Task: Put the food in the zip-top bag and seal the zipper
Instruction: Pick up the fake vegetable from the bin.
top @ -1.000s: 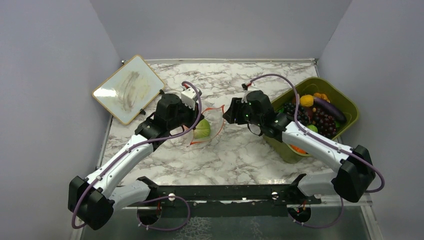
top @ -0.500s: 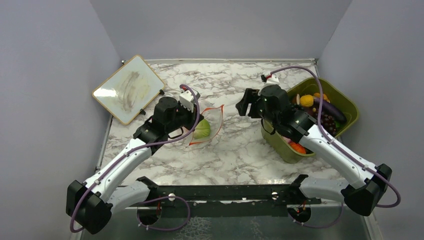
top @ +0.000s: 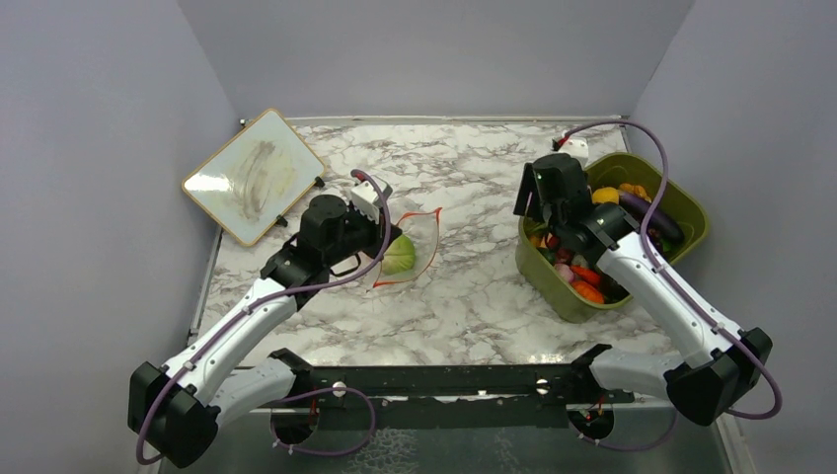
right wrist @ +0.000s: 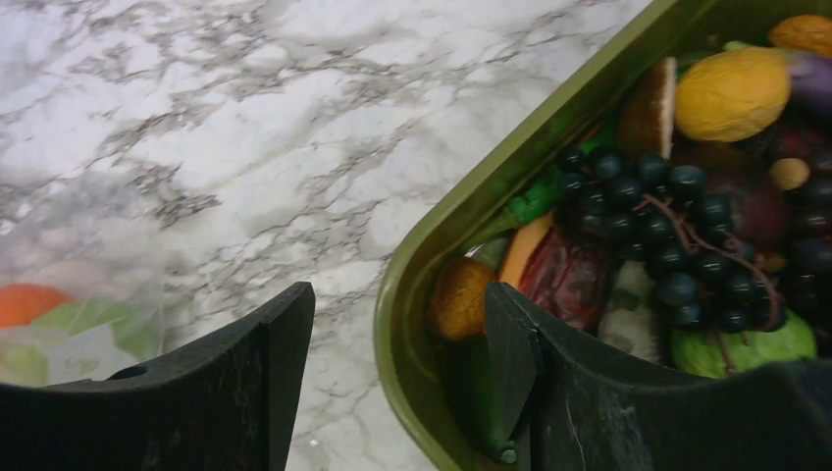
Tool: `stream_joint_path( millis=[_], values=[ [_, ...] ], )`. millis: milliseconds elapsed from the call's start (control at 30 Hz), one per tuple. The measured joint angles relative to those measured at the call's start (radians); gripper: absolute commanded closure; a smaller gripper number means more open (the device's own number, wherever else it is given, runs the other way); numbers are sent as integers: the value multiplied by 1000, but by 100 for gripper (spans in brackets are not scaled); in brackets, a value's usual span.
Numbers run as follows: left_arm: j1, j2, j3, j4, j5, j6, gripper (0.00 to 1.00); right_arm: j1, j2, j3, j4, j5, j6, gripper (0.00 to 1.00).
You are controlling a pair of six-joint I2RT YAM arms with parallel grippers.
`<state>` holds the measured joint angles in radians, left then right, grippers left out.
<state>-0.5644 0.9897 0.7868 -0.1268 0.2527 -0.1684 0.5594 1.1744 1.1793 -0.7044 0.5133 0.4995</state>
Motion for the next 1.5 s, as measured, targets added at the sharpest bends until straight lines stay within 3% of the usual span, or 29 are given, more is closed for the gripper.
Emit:
stream_joint_path(
  millis=[333, 500, 767, 1133, 1500],
  values=[
    [-8, -22, -10, 6, 13, -9, 100, -47, 80, 82, -153, 172, -92, 37],
    [-40, -27, -10, 6, 13, -8, 100, -192, 88, 113, -164, 183, -176, 43],
    [-51, -44, -10, 6, 13, -8, 100, -386, 92, 120, -41, 121, -255, 61],
    [-52, -59, -26, 8, 13, -9, 100, -460, 208, 104, 106, -24, -276, 70],
    [-52, -82, -27, 7, 8, -9, 100, -542, 257, -19, 217, -125, -298, 71]
  ],
)
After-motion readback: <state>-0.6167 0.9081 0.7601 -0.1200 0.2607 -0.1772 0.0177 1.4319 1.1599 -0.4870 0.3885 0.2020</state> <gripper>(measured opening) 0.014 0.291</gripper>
